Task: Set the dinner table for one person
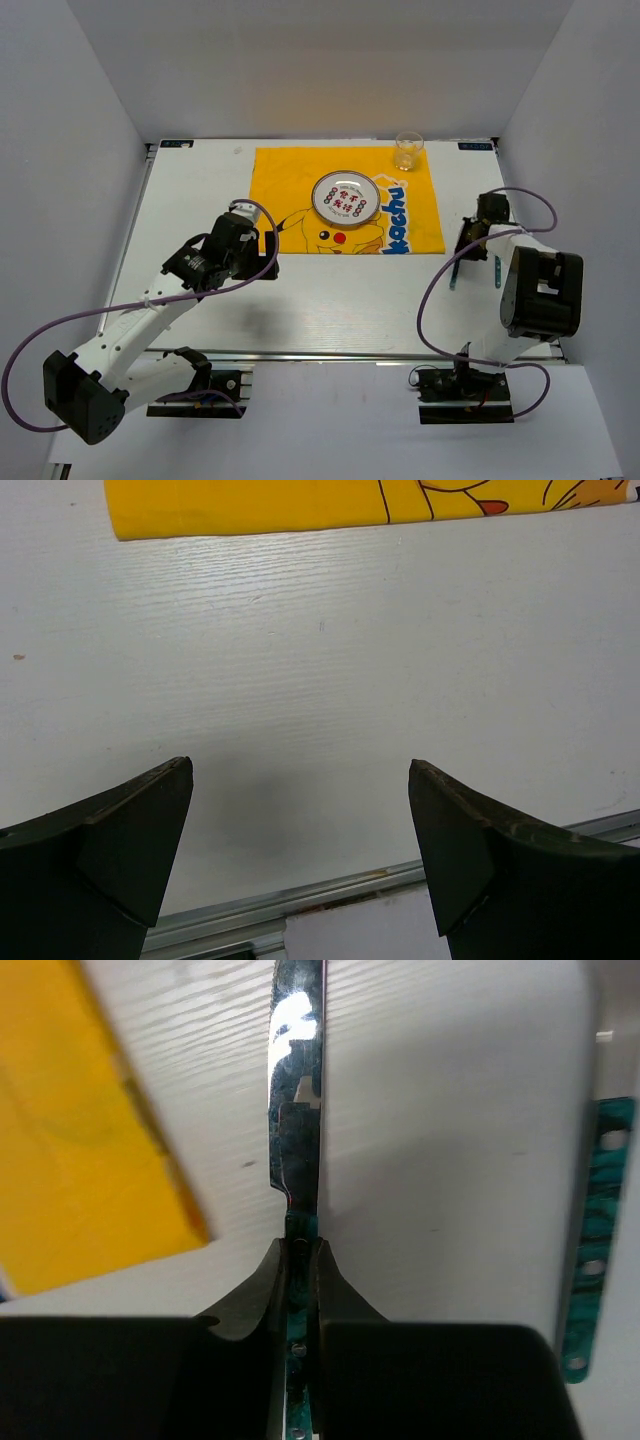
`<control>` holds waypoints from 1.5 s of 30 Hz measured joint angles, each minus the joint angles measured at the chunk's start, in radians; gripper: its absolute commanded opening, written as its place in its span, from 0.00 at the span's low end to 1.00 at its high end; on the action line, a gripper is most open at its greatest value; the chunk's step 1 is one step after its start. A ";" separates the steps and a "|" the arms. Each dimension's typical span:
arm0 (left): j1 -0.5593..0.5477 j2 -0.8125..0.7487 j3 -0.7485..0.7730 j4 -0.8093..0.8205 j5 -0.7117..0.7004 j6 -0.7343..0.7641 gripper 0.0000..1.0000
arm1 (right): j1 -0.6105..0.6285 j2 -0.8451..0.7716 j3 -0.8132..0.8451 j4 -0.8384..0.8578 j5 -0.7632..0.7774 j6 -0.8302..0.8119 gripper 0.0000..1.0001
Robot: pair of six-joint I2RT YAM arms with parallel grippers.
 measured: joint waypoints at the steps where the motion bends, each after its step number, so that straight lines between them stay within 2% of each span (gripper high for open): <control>1: 0.002 0.000 0.000 0.000 -0.001 0.000 0.98 | 0.028 -0.002 0.018 -0.033 -0.005 0.008 0.00; 4: 0.005 -0.001 0.000 -0.001 -0.010 -0.004 0.98 | 0.122 0.015 0.126 -0.135 -0.016 0.025 0.00; 9: 0.007 -0.008 0.000 -0.002 -0.037 -0.014 0.98 | 0.259 0.158 0.451 -0.246 -0.012 0.032 0.00; 14: 0.007 -0.022 0.000 -0.002 -0.051 -0.019 0.98 | 0.300 0.353 0.730 -0.364 0.002 0.031 0.00; 17: 0.007 -0.022 0.000 -0.002 -0.060 -0.023 0.98 | 0.308 0.431 0.809 -0.410 0.024 0.029 0.00; 23: 0.007 -0.021 0.000 -0.002 -0.064 -0.027 0.98 | 0.311 0.492 0.873 -0.460 0.048 0.017 0.00; 31: 0.007 -0.012 0.000 -0.002 -0.064 -0.030 0.98 | 0.304 0.525 0.887 -0.439 0.052 -0.050 0.00; 45: 0.008 0.003 -0.002 -0.002 -0.064 -0.030 0.98 | 0.272 0.541 0.790 -0.355 0.040 -0.073 0.00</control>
